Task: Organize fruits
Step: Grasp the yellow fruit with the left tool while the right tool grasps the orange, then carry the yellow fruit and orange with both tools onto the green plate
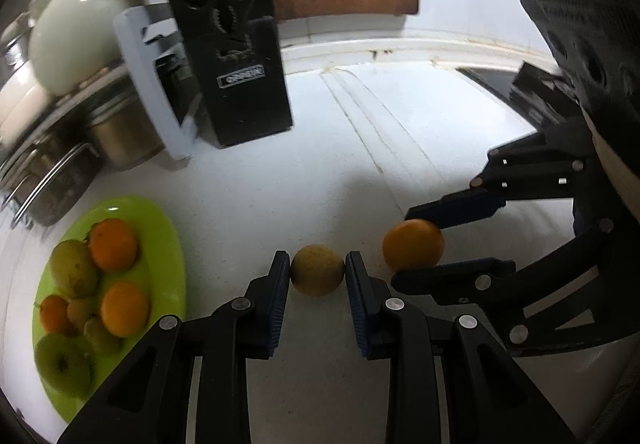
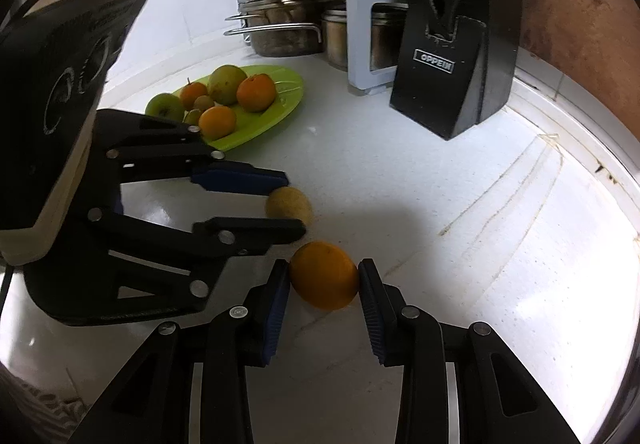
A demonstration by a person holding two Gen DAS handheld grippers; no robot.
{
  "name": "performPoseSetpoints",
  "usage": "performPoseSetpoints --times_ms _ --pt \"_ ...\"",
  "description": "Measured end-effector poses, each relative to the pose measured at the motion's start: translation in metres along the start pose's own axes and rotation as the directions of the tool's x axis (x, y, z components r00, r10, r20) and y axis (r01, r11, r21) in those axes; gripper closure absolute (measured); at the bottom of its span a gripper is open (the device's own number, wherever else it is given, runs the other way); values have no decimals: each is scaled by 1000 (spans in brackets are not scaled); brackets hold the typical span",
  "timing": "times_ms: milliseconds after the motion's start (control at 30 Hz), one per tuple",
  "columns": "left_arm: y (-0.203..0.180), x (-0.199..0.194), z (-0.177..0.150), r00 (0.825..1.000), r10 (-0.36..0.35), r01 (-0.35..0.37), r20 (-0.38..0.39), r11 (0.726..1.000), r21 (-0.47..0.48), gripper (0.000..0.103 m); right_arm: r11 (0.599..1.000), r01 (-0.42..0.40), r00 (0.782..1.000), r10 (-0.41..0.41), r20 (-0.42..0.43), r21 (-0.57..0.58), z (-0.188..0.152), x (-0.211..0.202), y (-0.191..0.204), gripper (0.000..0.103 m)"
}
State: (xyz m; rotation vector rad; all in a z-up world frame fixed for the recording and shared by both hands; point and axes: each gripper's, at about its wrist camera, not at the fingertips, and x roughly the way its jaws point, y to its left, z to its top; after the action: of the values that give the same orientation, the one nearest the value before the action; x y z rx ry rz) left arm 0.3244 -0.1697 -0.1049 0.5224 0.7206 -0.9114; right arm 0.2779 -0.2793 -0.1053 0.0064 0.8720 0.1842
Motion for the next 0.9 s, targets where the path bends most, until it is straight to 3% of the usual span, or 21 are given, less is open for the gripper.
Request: performPoseSetpoints --times_ms 500,900 --pt "1 -54 -3 994 84 -73 71 987 -144 74 1000 4 997 -6 83 17 10 -30 7 67" --pt "9 -103 -17 974 198 -159 114 946 -283 74 999 -30 987 32 155 -14 25 -52 28 67"
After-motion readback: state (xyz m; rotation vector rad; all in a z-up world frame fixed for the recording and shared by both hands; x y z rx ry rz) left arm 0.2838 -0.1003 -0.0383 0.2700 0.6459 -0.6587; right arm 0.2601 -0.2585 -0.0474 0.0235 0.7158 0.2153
